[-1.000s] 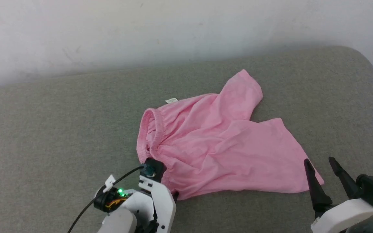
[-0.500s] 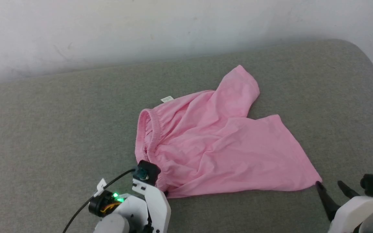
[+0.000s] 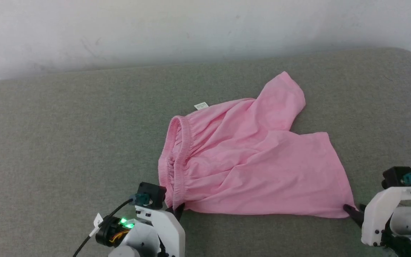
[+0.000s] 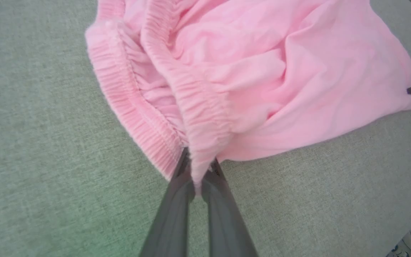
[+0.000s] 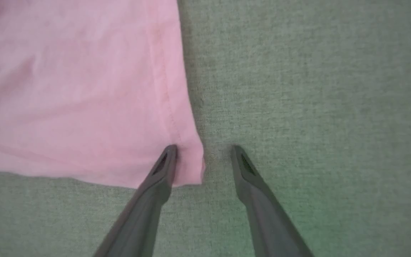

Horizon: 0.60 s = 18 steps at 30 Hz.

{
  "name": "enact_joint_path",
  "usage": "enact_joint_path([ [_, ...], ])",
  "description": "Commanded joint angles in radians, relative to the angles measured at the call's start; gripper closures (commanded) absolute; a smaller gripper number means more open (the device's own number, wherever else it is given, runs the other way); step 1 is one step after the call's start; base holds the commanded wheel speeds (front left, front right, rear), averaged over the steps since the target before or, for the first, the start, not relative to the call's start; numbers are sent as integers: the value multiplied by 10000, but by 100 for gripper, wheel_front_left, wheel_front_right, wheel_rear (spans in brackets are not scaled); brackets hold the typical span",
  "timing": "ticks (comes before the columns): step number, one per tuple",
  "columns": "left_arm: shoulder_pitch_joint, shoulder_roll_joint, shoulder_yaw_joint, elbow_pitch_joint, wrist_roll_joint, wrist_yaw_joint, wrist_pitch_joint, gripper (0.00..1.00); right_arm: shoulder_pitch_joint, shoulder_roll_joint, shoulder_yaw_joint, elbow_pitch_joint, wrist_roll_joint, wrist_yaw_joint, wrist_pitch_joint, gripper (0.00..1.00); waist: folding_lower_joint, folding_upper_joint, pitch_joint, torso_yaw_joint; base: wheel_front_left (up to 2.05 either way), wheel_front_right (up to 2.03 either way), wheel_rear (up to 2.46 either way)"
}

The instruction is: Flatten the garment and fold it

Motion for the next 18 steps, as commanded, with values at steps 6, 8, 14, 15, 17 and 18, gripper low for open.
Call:
enact_joint_path([
  [6,87,-29,63,-171,-95,34,-491,100,201,-10,622,-68,717,4,654,100,0,0,-172,-28,0,0,0],
  [8,30,28,122,-438,-138,-53,-738,100,194,-211,343,-808,653,4,125,100,0,0,-305,-54,0,0,0],
  [14,-608,545,519,-2089,16,-260,-1411,100,289,-610,-1106,-4155,-404,4,-979,100,0,0,-740,-124,0,0,0],
  [15,-807,663,588,-2389,104,-284,-1486,100,255,-607,-1333,-4757,-643,4,-1048,100,0,0,-785,-132,0,0,0],
  [17,-1300,813,750,-2955,171,-337,-1594,100,-14,-455,-1852,-5839,-1052,4,-1238,100,0,0,-821,-136,0,0,0],
  [18,-1598,872,841,-3189,204,-355,-1646,100,-214,-366,-2028,-6274,-1185,4,-1292,100,0,0,-830,-136,0,0,0],
])
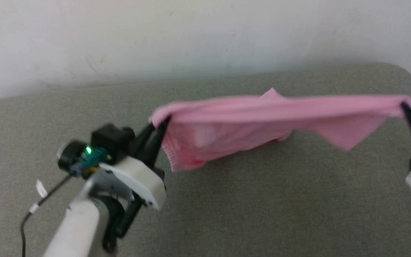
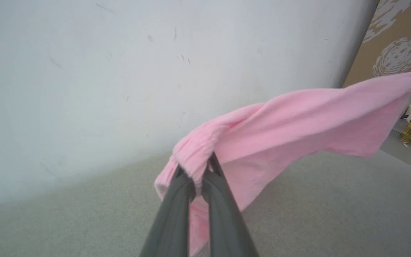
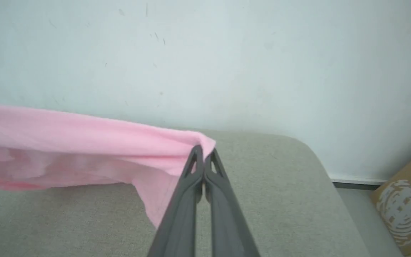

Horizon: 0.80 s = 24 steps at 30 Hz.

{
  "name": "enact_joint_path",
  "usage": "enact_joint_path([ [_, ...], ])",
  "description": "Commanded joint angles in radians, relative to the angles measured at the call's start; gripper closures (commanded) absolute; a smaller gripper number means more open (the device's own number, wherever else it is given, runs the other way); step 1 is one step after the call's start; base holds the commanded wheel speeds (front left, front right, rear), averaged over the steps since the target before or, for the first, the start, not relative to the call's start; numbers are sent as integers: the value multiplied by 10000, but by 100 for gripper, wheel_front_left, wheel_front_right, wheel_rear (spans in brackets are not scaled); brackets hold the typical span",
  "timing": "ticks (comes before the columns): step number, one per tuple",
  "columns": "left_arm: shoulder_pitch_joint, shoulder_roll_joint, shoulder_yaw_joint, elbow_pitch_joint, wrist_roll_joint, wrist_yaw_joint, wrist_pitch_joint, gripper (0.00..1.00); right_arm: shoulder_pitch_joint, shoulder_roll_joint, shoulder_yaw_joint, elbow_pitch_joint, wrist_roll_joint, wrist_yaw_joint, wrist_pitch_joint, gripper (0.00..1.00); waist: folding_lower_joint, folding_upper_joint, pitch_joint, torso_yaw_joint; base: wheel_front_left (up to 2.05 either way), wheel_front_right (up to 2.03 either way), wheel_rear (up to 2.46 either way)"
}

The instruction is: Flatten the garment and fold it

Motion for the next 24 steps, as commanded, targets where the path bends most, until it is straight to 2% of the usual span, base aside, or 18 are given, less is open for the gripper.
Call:
enact_joint_path([
  [1,-625,122,254,-280,68,-29,-148,100,-481,173,-303,-501,-179,-23,-180,100,0,0,-29,-5,0,0,0],
  [5,-2202,-61,701,-449,-55,30,-550,100,-1727,362,-625,-1115,-356,-23,-452,100,0,0,223,71,0,0,0],
  [9,-3995,-181,977,499,-178,-29,-734,100,-3447,289,-650,-555,-263,-23,-772,100,0,0,804,105,0,0,0],
  [10,-3995,-181,977,499,-178,-29,-734,100,-3447,289,-650,-555,-263,-23,-772,100,0,0,804,105,0,0,0],
  [16,-6815,-450,1173,3249,-38,31,-1367,100,-6317,132,-268,1623,-78,-23,-1778,100,0,0,1957,2,0,0,0],
  [21,-8814,-655,1297,5675,289,261,-2676,100,-8417,354,166,3769,-482,-23,-3372,100,0,0,2721,-147,0,0,0],
  [24,-9770,-730,1316,6979,380,250,-3491,100,-9300,450,674,4874,-674,-23,-4112,100,0,0,3021,-233,0,0,0],
])
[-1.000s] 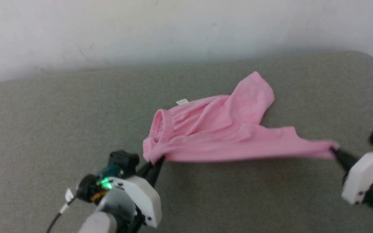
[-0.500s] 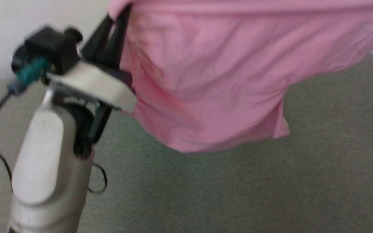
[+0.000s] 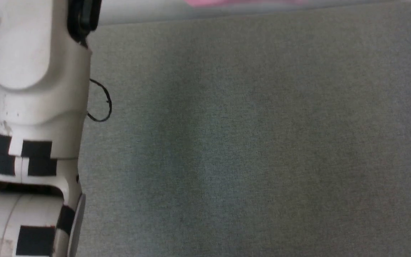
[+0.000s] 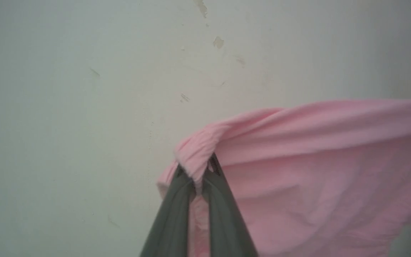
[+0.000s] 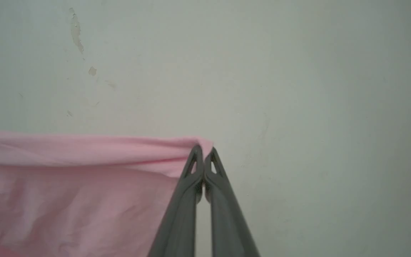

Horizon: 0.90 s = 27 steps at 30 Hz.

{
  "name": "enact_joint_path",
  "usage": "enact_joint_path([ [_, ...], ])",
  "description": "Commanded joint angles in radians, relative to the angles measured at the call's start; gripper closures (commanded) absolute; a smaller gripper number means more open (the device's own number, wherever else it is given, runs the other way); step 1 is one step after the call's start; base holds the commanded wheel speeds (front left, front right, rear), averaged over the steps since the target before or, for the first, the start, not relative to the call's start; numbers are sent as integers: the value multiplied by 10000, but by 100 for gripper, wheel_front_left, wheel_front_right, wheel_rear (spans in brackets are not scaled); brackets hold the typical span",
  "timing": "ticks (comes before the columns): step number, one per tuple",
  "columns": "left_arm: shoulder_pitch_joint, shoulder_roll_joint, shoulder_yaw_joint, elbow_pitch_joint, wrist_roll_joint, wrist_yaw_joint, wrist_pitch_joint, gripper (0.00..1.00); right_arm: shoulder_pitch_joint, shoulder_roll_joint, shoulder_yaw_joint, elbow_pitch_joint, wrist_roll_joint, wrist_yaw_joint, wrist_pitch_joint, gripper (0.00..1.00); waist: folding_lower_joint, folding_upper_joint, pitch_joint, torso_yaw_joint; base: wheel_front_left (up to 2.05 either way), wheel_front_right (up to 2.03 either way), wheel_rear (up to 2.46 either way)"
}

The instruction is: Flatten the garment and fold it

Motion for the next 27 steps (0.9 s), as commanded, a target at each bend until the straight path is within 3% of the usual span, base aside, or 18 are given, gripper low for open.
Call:
enact_joint_path([
  [1,-200,79,94,320,125,72,-207,100,-200,-33,17,265,-28,-34,-169,100,-4,0,572,-184,0,0,0],
  [9,-403,-114,104,3390,-14,-45,-1217,100,-460,482,1667,2717,397,-34,-1140,100,-4,0,871,-257,0,0,0],
  [17,1515,-459,391,5044,-595,-357,-1517,100,1387,785,3211,4039,1122,-34,-1661,100,-4,0,377,-99,0,0,0],
  [22,3446,-624,490,4633,-775,-595,-1540,100,3457,604,3767,3637,1010,-34,-1980,100,-4,0,-409,10,0,0,0],
  [27,5862,-661,297,3127,-576,-760,-1542,100,5893,410,3390,2227,709,-34,-1779,100,-4,0,-1296,-1,0,0,0],
])
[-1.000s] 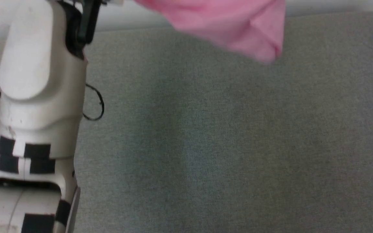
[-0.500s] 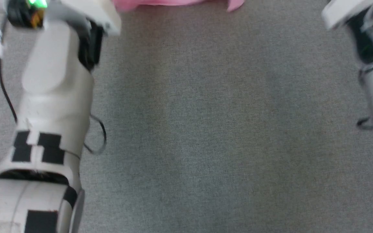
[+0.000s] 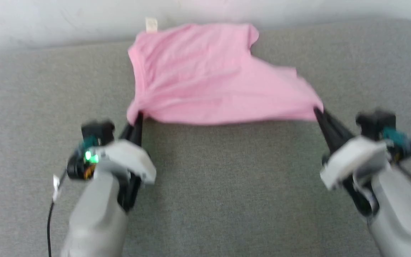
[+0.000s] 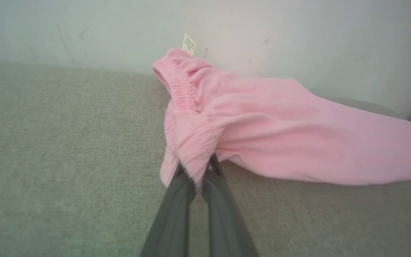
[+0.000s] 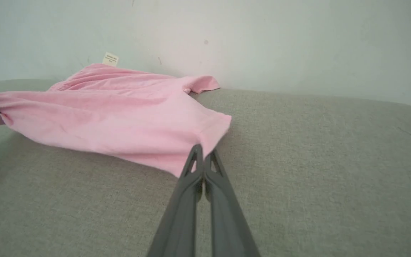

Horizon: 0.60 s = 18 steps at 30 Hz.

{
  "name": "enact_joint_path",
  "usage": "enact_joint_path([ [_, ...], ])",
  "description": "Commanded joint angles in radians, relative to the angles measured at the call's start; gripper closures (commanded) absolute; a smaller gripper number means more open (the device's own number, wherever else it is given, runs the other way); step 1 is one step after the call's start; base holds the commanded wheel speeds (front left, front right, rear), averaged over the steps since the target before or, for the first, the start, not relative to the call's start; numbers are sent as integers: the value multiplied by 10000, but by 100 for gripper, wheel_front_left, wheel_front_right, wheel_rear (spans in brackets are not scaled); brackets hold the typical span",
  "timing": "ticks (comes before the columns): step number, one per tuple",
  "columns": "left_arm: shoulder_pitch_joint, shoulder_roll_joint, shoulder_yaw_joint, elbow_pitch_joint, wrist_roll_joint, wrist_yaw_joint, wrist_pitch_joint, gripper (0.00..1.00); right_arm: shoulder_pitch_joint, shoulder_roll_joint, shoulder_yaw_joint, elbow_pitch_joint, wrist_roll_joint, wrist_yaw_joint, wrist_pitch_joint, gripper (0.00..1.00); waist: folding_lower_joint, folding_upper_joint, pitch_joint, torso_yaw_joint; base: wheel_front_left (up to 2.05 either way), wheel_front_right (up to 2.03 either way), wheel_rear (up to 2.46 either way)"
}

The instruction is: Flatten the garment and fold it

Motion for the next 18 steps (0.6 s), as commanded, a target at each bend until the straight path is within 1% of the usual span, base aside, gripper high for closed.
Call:
enact_joint_path([
  [1,518,-10,-26,-386,134,-50,-45,100,588,-40,-219,-451,-106,-21,146,100,2,0,-855,68,0,0,0],
  [3,1402,33,-51,-1113,205,25,-45,100,1628,-39,-767,-1431,-364,-21,464,100,2,0,-1187,81,0,0,0],
  [5,2301,86,-51,-1855,200,139,-37,100,2672,99,-1294,-2578,-624,-21,968,100,2,0,-1461,47,0,0,0],
  [8,3670,192,1,-3180,141,467,335,100,4122,427,-1975,-4354,-1130,-21,1983,100,2,0,-1848,-35,0,0,0],
  [13,5836,278,-21,-5870,-8,1046,1693,100,6057,945,-2649,-7044,-1782,-21,3596,100,2,0,-2213,-8,0,0,0],
  [18,7481,339,11,-8341,-107,1711,2979,100,7393,1275,-3073,-8825,-2106,-21,4855,100,2,0,-2301,63,0,0,0],
])
